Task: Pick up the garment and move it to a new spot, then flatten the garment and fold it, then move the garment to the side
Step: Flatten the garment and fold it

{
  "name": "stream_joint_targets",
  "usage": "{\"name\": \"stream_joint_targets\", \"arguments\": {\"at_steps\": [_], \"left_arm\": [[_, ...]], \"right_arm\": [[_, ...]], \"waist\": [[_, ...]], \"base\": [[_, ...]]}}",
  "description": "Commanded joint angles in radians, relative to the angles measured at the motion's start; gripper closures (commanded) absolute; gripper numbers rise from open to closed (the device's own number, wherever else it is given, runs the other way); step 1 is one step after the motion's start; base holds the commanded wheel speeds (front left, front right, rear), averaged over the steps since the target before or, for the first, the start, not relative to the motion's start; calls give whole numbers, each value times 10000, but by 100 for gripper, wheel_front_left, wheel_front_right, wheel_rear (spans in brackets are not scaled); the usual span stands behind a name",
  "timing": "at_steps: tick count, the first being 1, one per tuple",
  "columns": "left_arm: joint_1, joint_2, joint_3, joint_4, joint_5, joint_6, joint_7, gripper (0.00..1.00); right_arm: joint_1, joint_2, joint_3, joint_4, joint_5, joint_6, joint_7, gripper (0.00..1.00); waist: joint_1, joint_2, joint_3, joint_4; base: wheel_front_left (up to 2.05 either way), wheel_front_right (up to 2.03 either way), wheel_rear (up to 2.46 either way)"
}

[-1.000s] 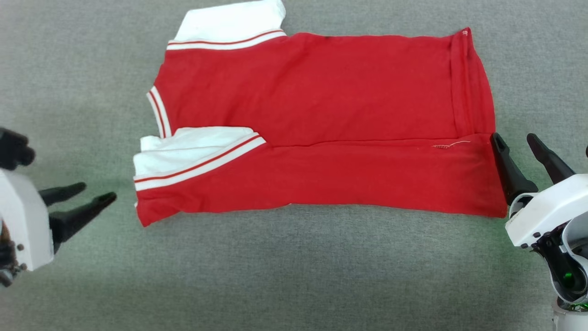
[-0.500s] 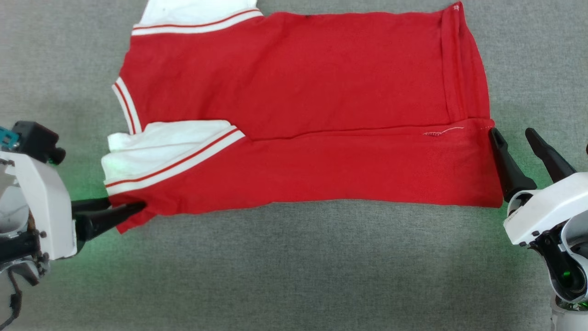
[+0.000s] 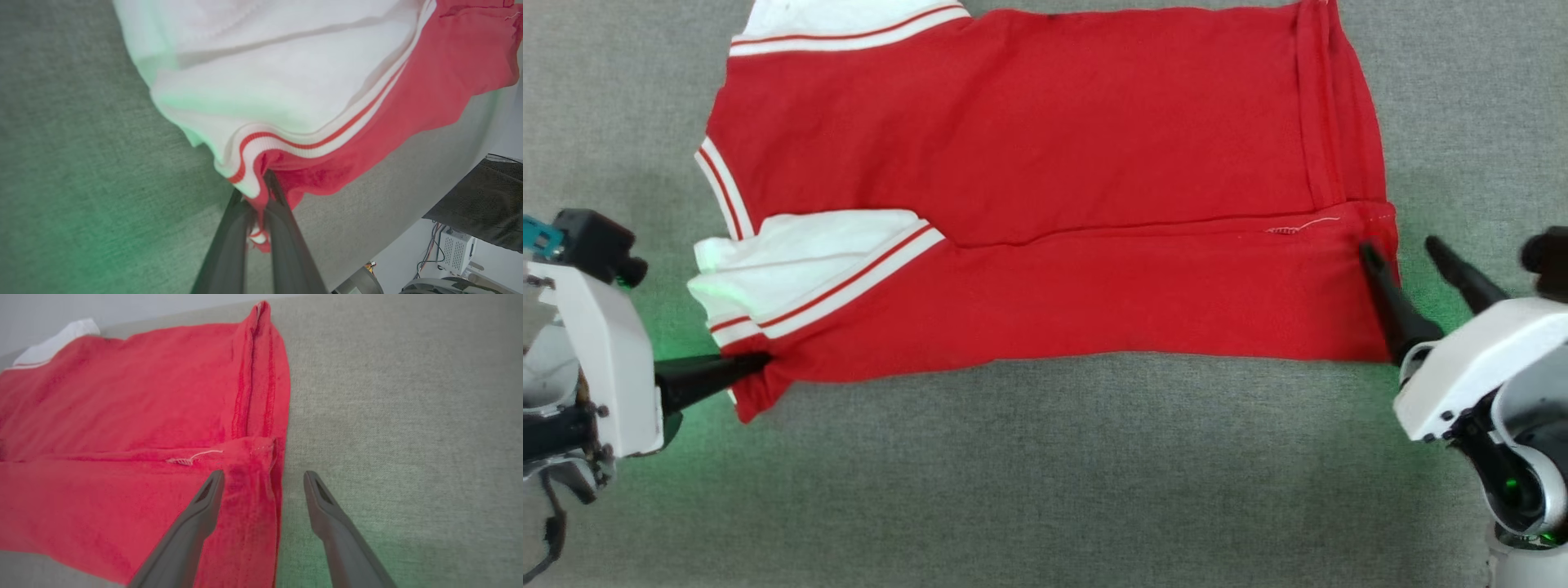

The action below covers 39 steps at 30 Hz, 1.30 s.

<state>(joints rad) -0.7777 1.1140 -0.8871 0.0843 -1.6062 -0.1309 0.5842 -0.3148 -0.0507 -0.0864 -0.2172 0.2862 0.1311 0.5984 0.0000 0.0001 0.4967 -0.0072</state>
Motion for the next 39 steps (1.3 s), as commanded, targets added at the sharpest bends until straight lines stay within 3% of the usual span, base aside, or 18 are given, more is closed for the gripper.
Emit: {"name": "stream_joint_targets", "arguments": {"at_steps": [1, 14, 18, 19, 21, 29, 39], "left_arm": [[56, -145, -49, -24, 84, 11, -25, 100], [-84, -403, 78, -293, 392, 10, -316, 100], [-131, -515, 108, -323, 435, 10, -402, 100], [-130, -539, 109, -319, 458, 10, -447, 100], [-93, -594, 130, -294, 474, 10, -560, 100], [483, -340, 348, -540, 169, 10, -1192, 100], [1933, 1077, 513, -2090, -49, 9, -2072, 100]], "right_arm": [[-102, -20, 64, -23, -131, -8, 193, 0], [-721, -683, 818, -302, -1181, -9, 5481, 0], [-771, -581, 855, -423, -1252, -8, 6236, 0], [-791, -576, 861, -431, -1253, -8, 6291, 51], [-832, -520, 792, -460, -1158, -8, 6175, 100], [-362, -472, 340, -720, -850, -9, 5753, 100], [1148, -560, 120, -2100, -351, -8, 6346, 100]], "waist": [[0, -1, 10, 16], [0, -1, 132, 279], [0, -1, 183, 374], [0, -1, 186, 393], [0, -1, 163, 421], [0, -1, -340, 460], [0, -1, -699, 459]], "base": [[0, 0, 0], [0, 0, 0], [0, 0, 0], [0, 0, 0], [0, 0, 0], [0, 0, 0], [0, 0, 0]]}}
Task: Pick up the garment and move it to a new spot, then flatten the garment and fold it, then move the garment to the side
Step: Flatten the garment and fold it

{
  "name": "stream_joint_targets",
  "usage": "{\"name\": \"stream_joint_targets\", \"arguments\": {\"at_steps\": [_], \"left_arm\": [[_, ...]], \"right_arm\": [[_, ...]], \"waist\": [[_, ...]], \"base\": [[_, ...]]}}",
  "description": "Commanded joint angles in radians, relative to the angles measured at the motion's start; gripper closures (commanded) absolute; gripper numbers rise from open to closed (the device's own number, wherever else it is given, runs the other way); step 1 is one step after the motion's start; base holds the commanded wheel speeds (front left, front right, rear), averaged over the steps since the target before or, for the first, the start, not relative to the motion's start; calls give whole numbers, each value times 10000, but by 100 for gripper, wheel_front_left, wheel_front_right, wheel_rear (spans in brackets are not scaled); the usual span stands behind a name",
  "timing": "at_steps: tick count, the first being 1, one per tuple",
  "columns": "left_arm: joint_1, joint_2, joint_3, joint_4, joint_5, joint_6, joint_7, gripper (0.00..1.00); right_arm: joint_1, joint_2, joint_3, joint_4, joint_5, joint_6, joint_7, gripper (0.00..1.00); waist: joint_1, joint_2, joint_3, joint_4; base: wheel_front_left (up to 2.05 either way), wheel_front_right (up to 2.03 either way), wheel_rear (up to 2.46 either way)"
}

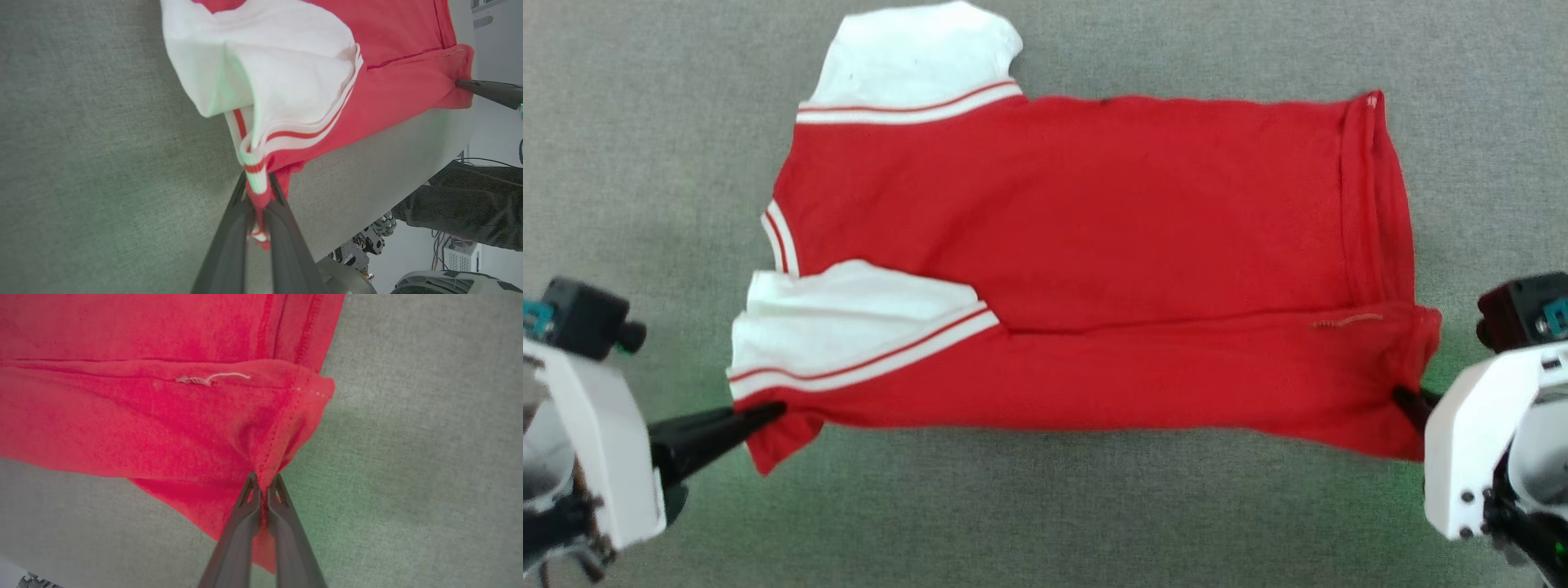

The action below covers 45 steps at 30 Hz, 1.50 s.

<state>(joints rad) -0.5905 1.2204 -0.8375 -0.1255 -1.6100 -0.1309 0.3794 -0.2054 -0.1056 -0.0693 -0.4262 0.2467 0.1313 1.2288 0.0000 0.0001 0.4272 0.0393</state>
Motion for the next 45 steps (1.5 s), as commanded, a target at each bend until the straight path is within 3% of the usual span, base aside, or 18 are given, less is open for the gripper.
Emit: {"name": "stream_joint_targets", "arguments": {"at_steps": [1, 9, 10, 11, 12, 13, 14, 20, 25, 29, 37, 41, 45], "left_arm": [[234, 168, 14, -159, -21, 9, -132, 100], [1080, 730, 87, -914, 171, 9, -1212, 100], [1137, 717, 146, -828, 179, 9, -1431, 91], [1215, 715, 155, -822, 232, 9, -1578, 81], [1270, 739, 188, -841, 301, 9, -1767, 63], [1281, 779, 283, -795, 289, 9, -2054, 13], [1348, 811, 358, -755, 248, 11, -2298, 0], [1603, 944, 779, -564, 505, 9, -3842, 0], [1275, 528, 1278, 435, 1087, 11, -5384, 0], [471, -36, 1574, 1273, 1594, 9, -5800, 0], [-2892, -920, 1482, 3026, 3247, 11, -4580, 0], [-4567, -1272, 1114, 3880, 3710, 9, -3479, 0], [-5835, -1261, 375, 4331, 3803, 15, -1894, 0]], "right_arm": [[240, -14, -69, -153, 89, -9, 73, 100], [1047, 81, -158, -796, 339, -10, -116, 98], [961, 112, -246, -824, 294, -11, -369, 54], [873, 178, -388, -801, 242, -11, -609, 0], [814, 237, -427, -798, 235, -11, -836, 0], [744, 287, -461, -822, 238, -10, -1056, 0], [683, 325, -534, -834, 215, -10, -1253, 0], [264, 416, -574, -855, 50, -10, -2819, 0], [-299, 479, -374, -272, -389, -10, -5413, 0], [-584, 534, -66, 449, -632, -11, -7353, 0], [-1014, 560, 353, 1375, 42, -10, -9939, 0], [-994, 563, 620, 1482, 346, -10, -10682, 0], [-637, 564, 917, 1479, 603, -10, -11101, 0]], "waist": [[0, -1, -10, -13], [0, -1, -22, -29], [0, -1, -31, -36], [0, -1, -44, -48], [0, -1, -62, -55], [0, -1, -83, -56], [0, -1, -103, -64], [0, -1, -185, -28], [0, -1, -169, 13], [0, -1, -37, -95], [0, -1, 831, -1027], [0, -1, 1301, -1749], [0, -1, 1651, -2463]], "base": [[0, 0, 0], [0, 0, 0], [0, 0, 0], [0, 0, 0], [0, 0, 0], [0, 0, 0], [0, 0, 0], [0, 0, 0], [0, 0, 0], [0, 0, 0], [0, 0, 0], [0, 0, 0], [0, 0, 0]]}}
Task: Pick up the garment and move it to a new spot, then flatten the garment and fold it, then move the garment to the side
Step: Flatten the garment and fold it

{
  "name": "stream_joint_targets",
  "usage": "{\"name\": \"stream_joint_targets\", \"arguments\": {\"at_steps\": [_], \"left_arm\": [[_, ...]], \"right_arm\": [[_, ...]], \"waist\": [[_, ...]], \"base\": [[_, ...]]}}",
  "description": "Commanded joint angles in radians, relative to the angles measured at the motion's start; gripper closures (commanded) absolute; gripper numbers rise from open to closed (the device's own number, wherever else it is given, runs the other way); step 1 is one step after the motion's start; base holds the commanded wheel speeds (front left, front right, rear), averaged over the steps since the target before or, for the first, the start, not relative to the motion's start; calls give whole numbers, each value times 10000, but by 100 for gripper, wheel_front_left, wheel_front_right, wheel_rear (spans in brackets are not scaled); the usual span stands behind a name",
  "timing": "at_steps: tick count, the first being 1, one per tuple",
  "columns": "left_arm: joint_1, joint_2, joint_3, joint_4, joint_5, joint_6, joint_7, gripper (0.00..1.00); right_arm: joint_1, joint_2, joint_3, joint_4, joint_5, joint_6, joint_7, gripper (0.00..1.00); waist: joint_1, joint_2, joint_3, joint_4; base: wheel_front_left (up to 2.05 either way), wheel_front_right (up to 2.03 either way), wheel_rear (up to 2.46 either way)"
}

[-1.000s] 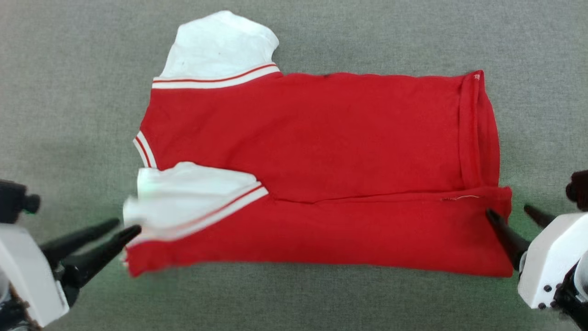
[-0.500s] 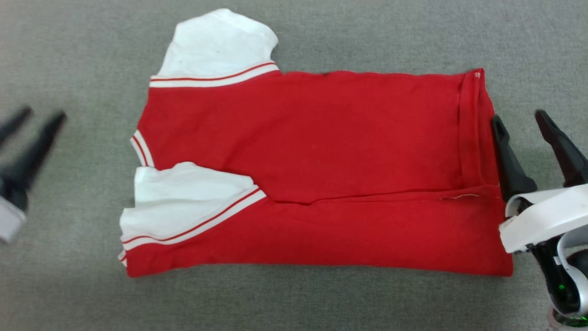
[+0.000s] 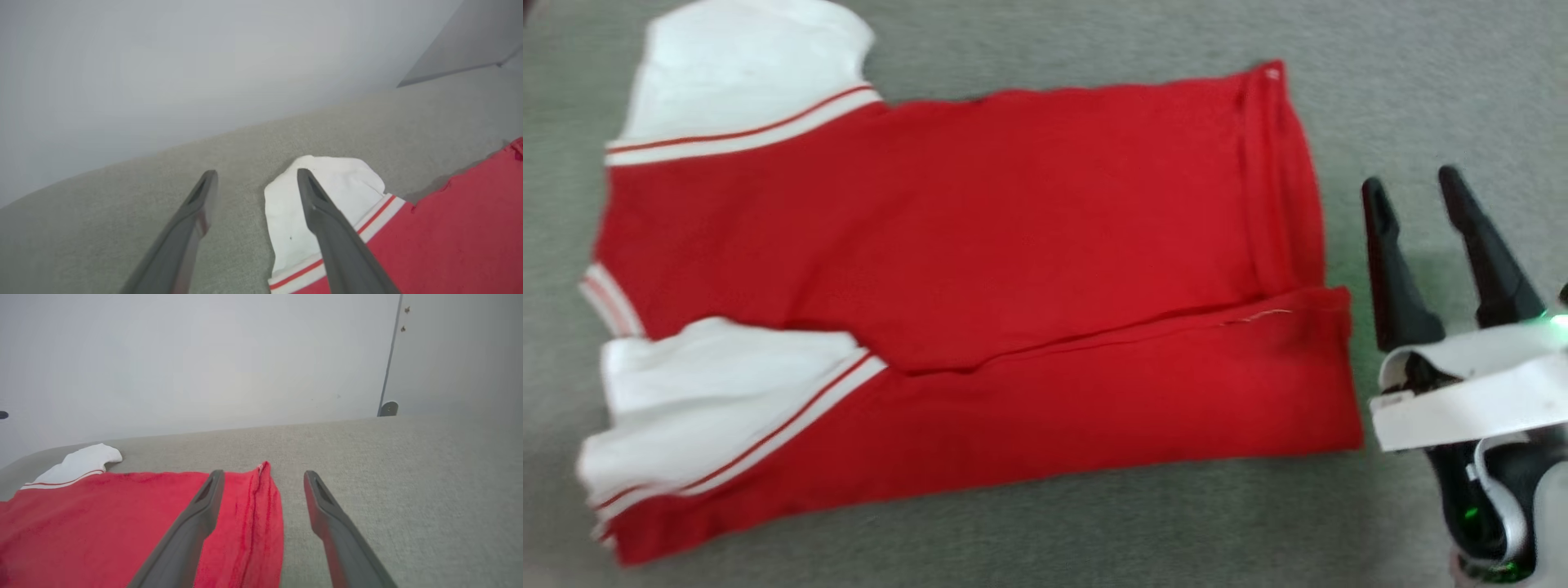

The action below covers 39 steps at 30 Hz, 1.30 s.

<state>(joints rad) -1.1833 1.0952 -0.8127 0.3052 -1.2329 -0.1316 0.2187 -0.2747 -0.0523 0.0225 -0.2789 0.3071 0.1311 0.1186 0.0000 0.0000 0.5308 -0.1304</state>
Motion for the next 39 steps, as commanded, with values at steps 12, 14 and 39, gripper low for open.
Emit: {"name": "stream_joint_targets", "arguments": {"at_steps": [12, 14, 39], "left_arm": [[-2022, 1199, -1470, -210, -1227, 23, 4573, 0], [-2158, 1312, -1661, -149, -1029, 23, 4625, 0], [-3067, 1302, -4024, -310, -1415, 14, 3696, 95]], "right_arm": [[653, 31, 750, -396, 413, -8, -300, 0], [735, 34, 828, -429, 448, -8, -309, 0], [-95, 30, 1296, -614, 110, -8, 518, 0]], "waist": [[0, 0, 1218, -2080], [0, 0, 1293, -2186], [0, 0, 1519, -1894]], "base": [[0, 0, 0], [0, 0, 0], [0, 0, 0]]}}
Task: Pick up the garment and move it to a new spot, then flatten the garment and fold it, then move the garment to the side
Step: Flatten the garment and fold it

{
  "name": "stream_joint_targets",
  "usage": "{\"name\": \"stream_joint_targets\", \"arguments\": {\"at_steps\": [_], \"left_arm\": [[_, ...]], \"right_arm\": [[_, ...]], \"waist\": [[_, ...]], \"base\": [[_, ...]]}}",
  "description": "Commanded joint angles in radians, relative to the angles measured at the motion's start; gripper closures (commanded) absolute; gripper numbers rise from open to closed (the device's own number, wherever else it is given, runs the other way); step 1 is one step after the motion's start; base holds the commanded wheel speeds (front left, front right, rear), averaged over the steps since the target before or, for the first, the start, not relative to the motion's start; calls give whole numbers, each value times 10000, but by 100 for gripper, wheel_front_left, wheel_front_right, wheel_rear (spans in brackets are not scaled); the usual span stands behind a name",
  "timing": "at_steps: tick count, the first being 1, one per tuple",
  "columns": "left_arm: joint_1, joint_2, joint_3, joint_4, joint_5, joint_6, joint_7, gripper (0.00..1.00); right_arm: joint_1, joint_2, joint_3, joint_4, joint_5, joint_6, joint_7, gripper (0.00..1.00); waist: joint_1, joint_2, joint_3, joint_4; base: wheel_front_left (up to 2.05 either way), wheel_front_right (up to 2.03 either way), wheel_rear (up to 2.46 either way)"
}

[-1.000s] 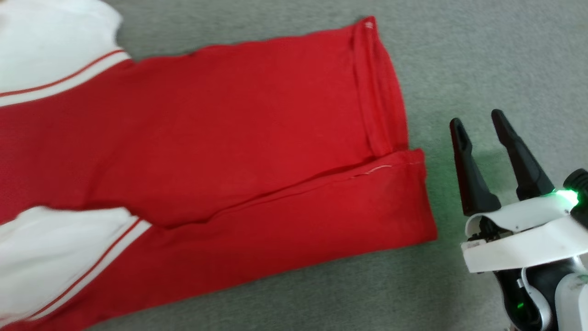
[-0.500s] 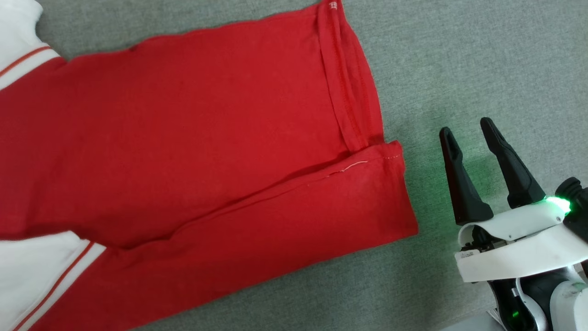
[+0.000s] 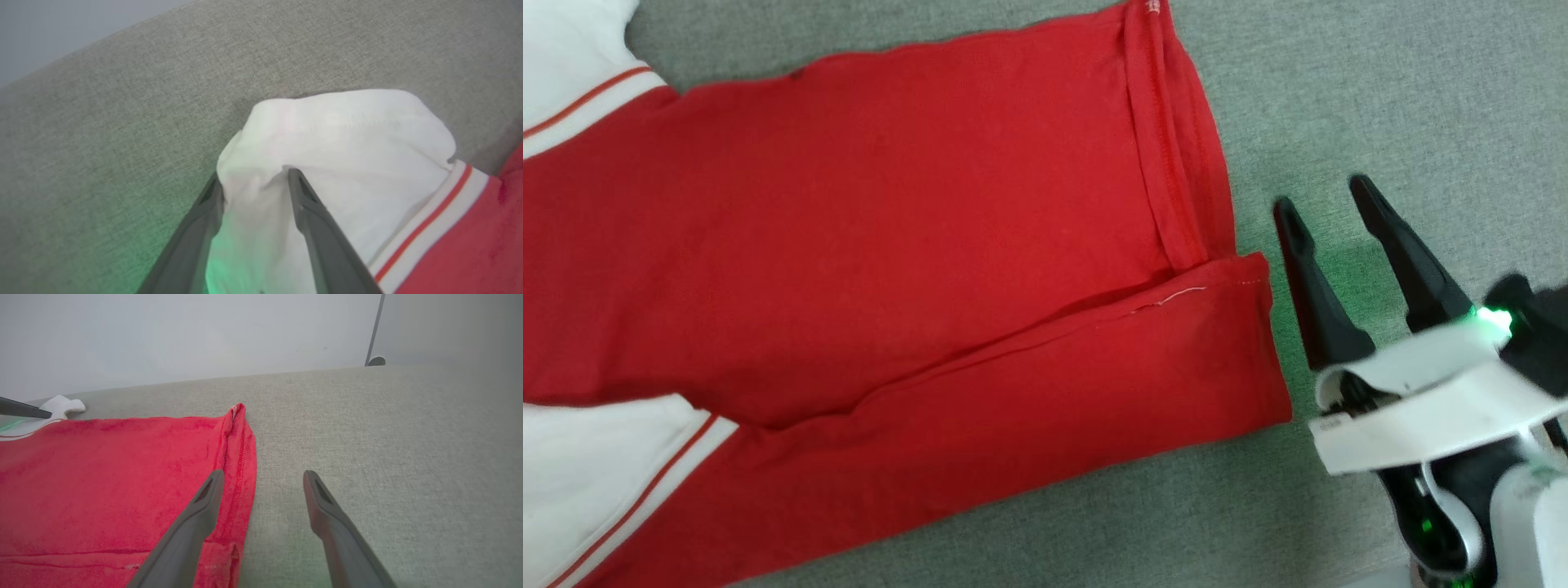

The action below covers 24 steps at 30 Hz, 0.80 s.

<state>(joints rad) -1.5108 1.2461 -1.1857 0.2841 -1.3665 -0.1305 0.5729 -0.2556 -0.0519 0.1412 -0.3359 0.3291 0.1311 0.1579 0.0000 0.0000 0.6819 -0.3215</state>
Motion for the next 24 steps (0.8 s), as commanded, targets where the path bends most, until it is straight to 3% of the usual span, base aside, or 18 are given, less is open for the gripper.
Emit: {"name": "stream_joint_targets", "arguments": {"at_steps": [1, 8, 14, 20, 24], "left_arm": [[124, -208, -318, -93, -129, 2, 100, 100], [-431, -392, -430, -137, -389, 5, -101, 100], [-790, -694, -539, -357, -547, 5, -379, 100], [-961, -980, -683, -469, -627, 5, -663, 100], [-991, -1115, -772, -454, -598, 7, -839, 100]], "right_arm": [[-517, 27, 197, -25, -158, -8, 311, 0], [-3292, 22, 606, 977, -325, -9, 3130, 0], [-6077, 13, 301, 2809, -243, -9, 6782, 0], [-7927, 31, -38, 4507, -340, -8, 8564, 0], [-8265, 30, 204, 5247, 50, -3, 9443, 0]], "waist": [[0, 0, 12, 21], [0, 0, 204, 194], [0, 0, 359, 627], [0, 0, 517, 1129], [0, 0, 525, 1387]], "base": [[0, 0, 0], [0, 0, 0], [0, 0, 0], [0, 0, 0], [0, 0, 0]]}}
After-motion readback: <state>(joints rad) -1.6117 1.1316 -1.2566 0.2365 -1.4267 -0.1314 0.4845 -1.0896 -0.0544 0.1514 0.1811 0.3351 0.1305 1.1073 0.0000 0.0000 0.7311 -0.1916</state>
